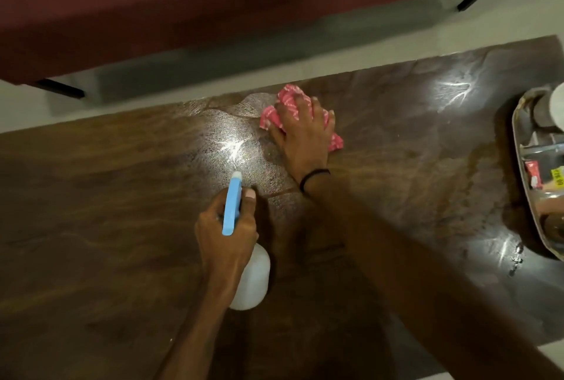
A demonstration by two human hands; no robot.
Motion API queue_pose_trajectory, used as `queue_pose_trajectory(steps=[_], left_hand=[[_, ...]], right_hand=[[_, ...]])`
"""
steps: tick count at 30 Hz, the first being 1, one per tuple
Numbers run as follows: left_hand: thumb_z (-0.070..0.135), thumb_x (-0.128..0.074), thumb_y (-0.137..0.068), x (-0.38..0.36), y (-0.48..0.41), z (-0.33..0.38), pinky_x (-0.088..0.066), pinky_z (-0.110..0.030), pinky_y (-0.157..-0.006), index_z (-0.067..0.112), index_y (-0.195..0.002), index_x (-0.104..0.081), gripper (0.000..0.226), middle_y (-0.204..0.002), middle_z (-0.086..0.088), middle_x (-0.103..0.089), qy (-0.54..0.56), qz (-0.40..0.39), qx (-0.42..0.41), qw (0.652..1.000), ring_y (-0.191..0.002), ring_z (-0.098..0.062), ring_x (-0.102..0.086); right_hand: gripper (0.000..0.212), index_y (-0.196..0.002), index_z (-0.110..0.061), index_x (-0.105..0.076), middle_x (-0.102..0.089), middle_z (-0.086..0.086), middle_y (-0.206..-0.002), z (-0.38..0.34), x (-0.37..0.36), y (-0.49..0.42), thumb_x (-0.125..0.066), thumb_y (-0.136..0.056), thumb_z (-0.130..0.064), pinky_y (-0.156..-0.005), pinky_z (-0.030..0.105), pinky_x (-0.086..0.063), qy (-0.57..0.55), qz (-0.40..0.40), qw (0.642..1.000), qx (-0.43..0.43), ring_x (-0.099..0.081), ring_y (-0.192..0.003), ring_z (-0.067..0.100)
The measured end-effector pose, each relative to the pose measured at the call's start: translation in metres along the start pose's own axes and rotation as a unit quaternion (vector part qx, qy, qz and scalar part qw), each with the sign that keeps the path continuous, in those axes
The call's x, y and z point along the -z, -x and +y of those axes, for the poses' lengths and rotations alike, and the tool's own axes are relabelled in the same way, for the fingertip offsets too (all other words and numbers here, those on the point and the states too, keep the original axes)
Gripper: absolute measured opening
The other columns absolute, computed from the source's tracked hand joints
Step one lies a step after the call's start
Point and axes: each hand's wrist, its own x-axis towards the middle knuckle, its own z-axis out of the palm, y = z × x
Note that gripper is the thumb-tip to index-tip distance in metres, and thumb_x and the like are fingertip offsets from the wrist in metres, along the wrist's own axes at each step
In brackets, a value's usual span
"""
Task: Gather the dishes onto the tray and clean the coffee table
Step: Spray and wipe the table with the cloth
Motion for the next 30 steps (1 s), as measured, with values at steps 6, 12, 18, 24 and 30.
queue_pose_trajectory(steps=[6,12,18,24,30], left_hand=[[0.029,-0.068,-0.093,0.009,-0.009,0.009,-0.054,-0.05,-0.05,0.02,-0.067,-0.058,0.03,-0.05,-0.005,-0.058,0.003,-0.006,0.002,1.0,-0.043,-0.024,-0.059],[0.03,-0.067,-0.094,0.002,-0.014,0.007,-0.054,-0.051,-0.05,0.017,-0.071,-0.062,0.027,-0.053,-0.006,-0.06,0.007,-0.018,0.004,1.0,-0.043,-0.026,-0.06],[0.03,-0.067,-0.094,0.0,-0.004,0.01,-0.053,-0.051,-0.049,0.019,-0.068,-0.057,0.029,-0.052,-0.005,-0.058,0.0,-0.024,0.002,1.0,-0.044,-0.026,-0.059],[0.024,-0.07,-0.092,-0.008,0.004,0.015,-0.056,-0.048,-0.05,0.022,-0.066,-0.057,0.029,-0.048,-0.004,-0.058,-0.003,-0.025,0.008,1.0,-0.039,-0.019,-0.057],[0.027,-0.068,-0.093,-0.02,0.015,0.017,-0.055,-0.044,-0.047,0.013,-0.074,-0.063,0.025,-0.05,-0.008,-0.059,0.011,-0.044,0.019,0.999,-0.041,-0.025,-0.059]], right_hand=[[0.05,-0.145,-0.036,-0.045,-0.033,0.007,-0.159,-0.015,-0.004,0.111,-0.048,-0.097,-0.051,-0.115,0.067,-0.018,-0.028,-0.028,0.999,0.008,-0.025,-0.147,0.037],[0.052,-0.147,-0.037,-0.036,-0.035,0.006,-0.157,-0.036,-0.005,-0.018,-0.041,-0.099,-0.056,-0.112,0.068,-0.023,0.018,-0.045,0.992,0.121,-0.033,-0.143,0.037],[0.052,-0.149,-0.037,-0.036,-0.032,0.01,-0.159,-0.007,0.0,0.022,-0.034,-0.1,-0.054,-0.115,0.067,-0.018,-0.018,-0.007,1.0,-0.011,-0.026,-0.146,0.039],[0.064,-0.154,-0.027,-0.026,-0.031,0.009,-0.16,0.001,0.003,0.059,-0.037,-0.099,-0.058,-0.116,0.066,-0.019,-0.004,-0.058,0.99,0.125,-0.028,-0.147,0.036],[0.07,-0.154,-0.016,-0.028,-0.035,0.009,-0.158,0.058,0.016,-0.02,-0.038,-0.099,-0.059,-0.12,0.059,-0.018,-0.012,0.006,0.997,-0.073,-0.028,-0.147,0.032]])
